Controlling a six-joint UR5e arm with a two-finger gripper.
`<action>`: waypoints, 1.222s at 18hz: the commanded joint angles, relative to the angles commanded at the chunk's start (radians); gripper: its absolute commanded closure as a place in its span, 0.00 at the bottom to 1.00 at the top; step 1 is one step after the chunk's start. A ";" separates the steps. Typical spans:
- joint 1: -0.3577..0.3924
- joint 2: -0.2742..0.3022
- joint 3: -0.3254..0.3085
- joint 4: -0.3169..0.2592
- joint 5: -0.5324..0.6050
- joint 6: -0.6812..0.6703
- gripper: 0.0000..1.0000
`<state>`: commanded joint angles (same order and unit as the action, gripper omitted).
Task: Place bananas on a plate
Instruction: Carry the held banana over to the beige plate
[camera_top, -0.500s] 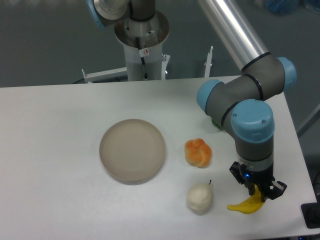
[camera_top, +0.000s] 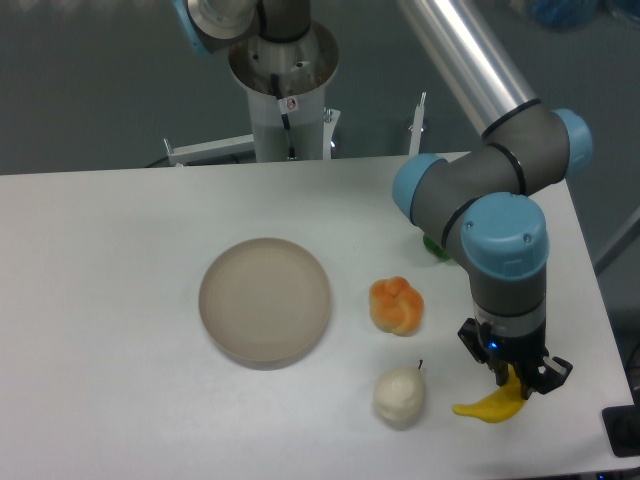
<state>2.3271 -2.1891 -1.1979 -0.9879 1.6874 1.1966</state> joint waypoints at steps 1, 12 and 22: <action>0.000 0.011 -0.015 0.000 0.000 -0.005 0.67; -0.112 0.153 -0.187 -0.055 -0.001 -0.208 0.66; -0.227 0.192 -0.307 -0.141 -0.005 -0.482 0.66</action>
<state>2.1000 -1.9973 -1.5047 -1.1290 1.6828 0.7148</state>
